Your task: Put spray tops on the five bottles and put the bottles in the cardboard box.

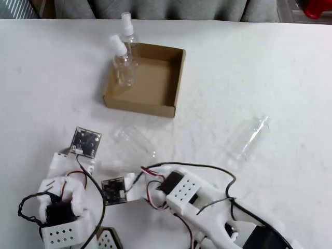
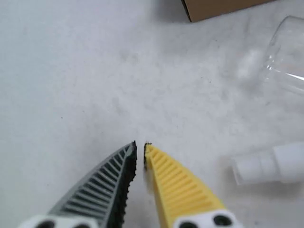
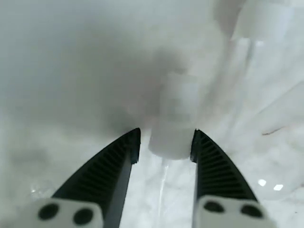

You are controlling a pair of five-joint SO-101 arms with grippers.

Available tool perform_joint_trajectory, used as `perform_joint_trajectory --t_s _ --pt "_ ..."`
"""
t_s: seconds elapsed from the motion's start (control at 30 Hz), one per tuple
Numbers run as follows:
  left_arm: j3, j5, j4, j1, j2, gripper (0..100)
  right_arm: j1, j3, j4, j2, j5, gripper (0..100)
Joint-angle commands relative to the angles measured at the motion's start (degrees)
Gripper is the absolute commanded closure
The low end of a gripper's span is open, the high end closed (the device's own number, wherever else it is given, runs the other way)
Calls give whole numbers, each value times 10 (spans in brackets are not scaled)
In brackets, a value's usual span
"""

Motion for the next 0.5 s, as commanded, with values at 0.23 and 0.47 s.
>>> perform_joint_trajectory --t_s 0.23,0.47 --pt "0 -7 0 -6 -7 962 101 -76 17 -10 -62 982" --pt "0 -7 0 -6 -7 962 178 -207 223 -115 -152 982"
